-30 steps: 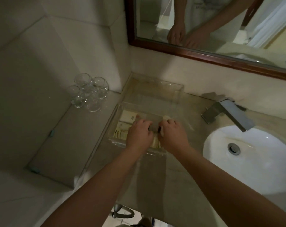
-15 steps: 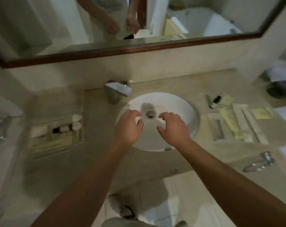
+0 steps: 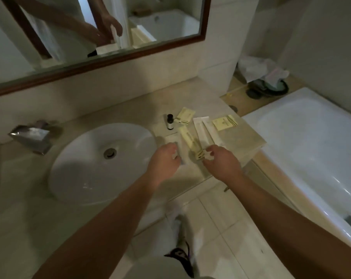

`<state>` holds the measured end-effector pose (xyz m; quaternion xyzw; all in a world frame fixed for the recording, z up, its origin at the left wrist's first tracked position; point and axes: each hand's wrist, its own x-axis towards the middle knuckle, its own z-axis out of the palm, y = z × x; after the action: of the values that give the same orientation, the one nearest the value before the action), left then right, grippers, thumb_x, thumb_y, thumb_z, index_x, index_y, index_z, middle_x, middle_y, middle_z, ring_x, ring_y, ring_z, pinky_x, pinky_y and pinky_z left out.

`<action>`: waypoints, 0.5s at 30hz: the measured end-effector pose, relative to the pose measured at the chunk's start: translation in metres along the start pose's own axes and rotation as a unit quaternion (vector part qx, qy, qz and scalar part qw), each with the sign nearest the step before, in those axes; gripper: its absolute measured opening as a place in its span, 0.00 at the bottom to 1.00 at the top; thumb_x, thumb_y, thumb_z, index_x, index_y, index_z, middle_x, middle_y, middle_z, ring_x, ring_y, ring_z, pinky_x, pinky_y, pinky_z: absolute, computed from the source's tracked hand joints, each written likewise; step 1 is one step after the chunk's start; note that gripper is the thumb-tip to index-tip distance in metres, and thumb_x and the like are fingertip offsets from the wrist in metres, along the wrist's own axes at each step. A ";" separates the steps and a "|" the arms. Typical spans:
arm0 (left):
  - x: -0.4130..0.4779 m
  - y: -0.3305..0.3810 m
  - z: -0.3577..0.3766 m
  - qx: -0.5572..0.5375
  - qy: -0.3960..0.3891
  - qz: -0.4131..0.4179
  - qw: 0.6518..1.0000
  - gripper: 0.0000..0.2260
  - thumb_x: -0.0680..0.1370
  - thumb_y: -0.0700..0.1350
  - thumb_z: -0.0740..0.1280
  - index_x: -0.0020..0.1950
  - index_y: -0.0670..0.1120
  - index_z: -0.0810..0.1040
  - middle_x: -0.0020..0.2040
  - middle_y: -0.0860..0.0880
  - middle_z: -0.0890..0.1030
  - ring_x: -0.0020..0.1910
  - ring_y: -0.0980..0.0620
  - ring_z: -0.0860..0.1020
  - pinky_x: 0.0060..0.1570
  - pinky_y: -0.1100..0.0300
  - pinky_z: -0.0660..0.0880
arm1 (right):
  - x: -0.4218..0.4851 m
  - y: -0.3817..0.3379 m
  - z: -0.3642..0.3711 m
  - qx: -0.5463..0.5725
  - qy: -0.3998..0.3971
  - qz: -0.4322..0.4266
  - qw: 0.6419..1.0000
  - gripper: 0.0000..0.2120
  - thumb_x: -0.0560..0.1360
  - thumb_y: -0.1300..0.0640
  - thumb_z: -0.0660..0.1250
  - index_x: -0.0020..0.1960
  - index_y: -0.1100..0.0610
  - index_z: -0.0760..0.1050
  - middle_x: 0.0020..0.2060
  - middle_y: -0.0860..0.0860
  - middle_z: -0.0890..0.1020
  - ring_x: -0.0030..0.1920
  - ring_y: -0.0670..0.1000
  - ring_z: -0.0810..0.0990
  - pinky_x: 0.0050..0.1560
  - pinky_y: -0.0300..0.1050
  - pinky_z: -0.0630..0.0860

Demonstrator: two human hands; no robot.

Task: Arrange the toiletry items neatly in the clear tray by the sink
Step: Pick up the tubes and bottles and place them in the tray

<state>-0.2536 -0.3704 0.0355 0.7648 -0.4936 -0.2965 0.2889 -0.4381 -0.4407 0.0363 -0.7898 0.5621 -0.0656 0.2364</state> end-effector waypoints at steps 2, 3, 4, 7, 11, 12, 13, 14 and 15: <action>0.024 0.008 0.015 0.009 -0.020 0.002 1.000 0.15 0.75 0.43 0.66 0.61 0.45 0.76 0.57 0.48 0.79 0.55 0.49 0.77 0.57 0.57 0.73 | 0.021 0.011 0.003 -0.004 -0.019 0.001 1.000 0.21 0.75 0.46 0.67 0.65 0.53 0.73 0.56 0.53 0.80 0.56 0.54 0.79 0.52 0.48 0.76; 0.037 0.009 0.022 0.012 -0.030 -0.006 0.999 0.14 0.75 0.44 0.66 0.60 0.45 0.76 0.58 0.48 0.79 0.54 0.49 0.78 0.57 0.57 0.73 | 0.033 0.015 0.005 -0.006 -0.026 0.003 1.000 0.21 0.74 0.46 0.67 0.65 0.53 0.72 0.56 0.52 0.81 0.56 0.54 0.79 0.52 0.47 0.76; 0.049 0.010 0.028 0.017 -0.036 -0.012 0.999 0.13 0.75 0.45 0.66 0.59 0.46 0.77 0.57 0.48 0.79 0.53 0.49 0.78 0.56 0.56 0.74 | 0.046 0.019 0.007 -0.007 -0.031 0.009 0.999 0.22 0.74 0.45 0.68 0.64 0.52 0.73 0.55 0.52 0.81 0.55 0.54 0.80 0.51 0.47 0.76; 0.082 0.009 0.040 0.032 -0.054 -0.044 0.997 0.06 0.75 0.44 0.65 0.51 0.47 0.77 0.50 0.48 0.79 0.47 0.49 0.78 0.44 0.57 0.75 | 0.080 0.018 0.015 -0.016 -0.050 0.030 0.998 0.20 0.73 0.44 0.69 0.61 0.51 0.74 0.52 0.50 0.81 0.51 0.54 0.81 0.47 0.46 0.77; 0.111 0.010 0.043 0.081 -0.056 -0.043 0.994 0.05 0.76 0.41 0.62 0.48 0.44 0.77 0.45 0.47 0.78 0.43 0.50 0.75 0.41 0.58 0.70 | 0.110 0.011 0.039 -0.053 -0.063 0.007 0.997 0.16 0.72 0.44 0.68 0.55 0.52 0.75 0.46 0.51 0.81 0.47 0.54 0.82 0.41 0.46 0.74; 0.114 0.010 0.042 0.099 -0.052 -0.050 0.992 0.07 0.76 0.41 0.62 0.52 0.43 0.78 0.46 0.47 0.78 0.44 0.50 0.75 0.43 0.57 0.71 | 0.114 0.008 0.044 -0.057 -0.066 0.004 0.996 0.16 0.72 0.44 0.68 0.55 0.53 0.75 0.47 0.51 0.80 0.47 0.54 0.81 0.41 0.46 0.74; 0.116 0.009 0.042 0.112 -0.052 -0.060 0.991 0.09 0.76 0.42 0.62 0.54 0.43 0.78 0.48 0.46 0.78 0.45 0.48 0.76 0.44 0.56 0.73 | 0.116 0.006 0.048 -0.068 -0.066 -0.003 0.996 0.16 0.73 0.45 0.68 0.55 0.53 0.75 0.47 0.51 0.80 0.47 0.54 0.81 0.42 0.47 0.75; 0.117 0.010 0.042 0.119 -0.049 -0.064 0.990 0.10 0.76 0.42 0.62 0.55 0.43 0.78 0.50 0.45 0.79 0.47 0.47 0.77 0.45 0.56 0.74 | 0.119 0.004 0.051 -0.085 -0.066 -0.010 0.994 0.15 0.73 0.46 0.67 0.56 0.53 0.74 0.48 0.51 0.80 0.47 0.54 0.81 0.43 0.47 0.75; 0.119 0.010 0.044 0.118 -0.051 -0.071 0.989 0.10 0.76 0.42 0.62 0.55 0.43 0.78 0.51 0.44 0.79 0.48 0.46 0.77 0.46 0.56 0.73 | 0.121 0.004 0.053 -0.091 -0.069 -0.010 0.993 0.14 0.74 0.47 0.67 0.56 0.54 0.73 0.49 0.51 0.81 0.48 0.54 0.82 0.43 0.47 0.75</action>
<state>-0.2517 -0.4903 -0.0057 0.8104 -0.4836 -0.2950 0.1492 -0.3784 -0.5371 -0.0313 -0.8162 0.5404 0.0381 0.2010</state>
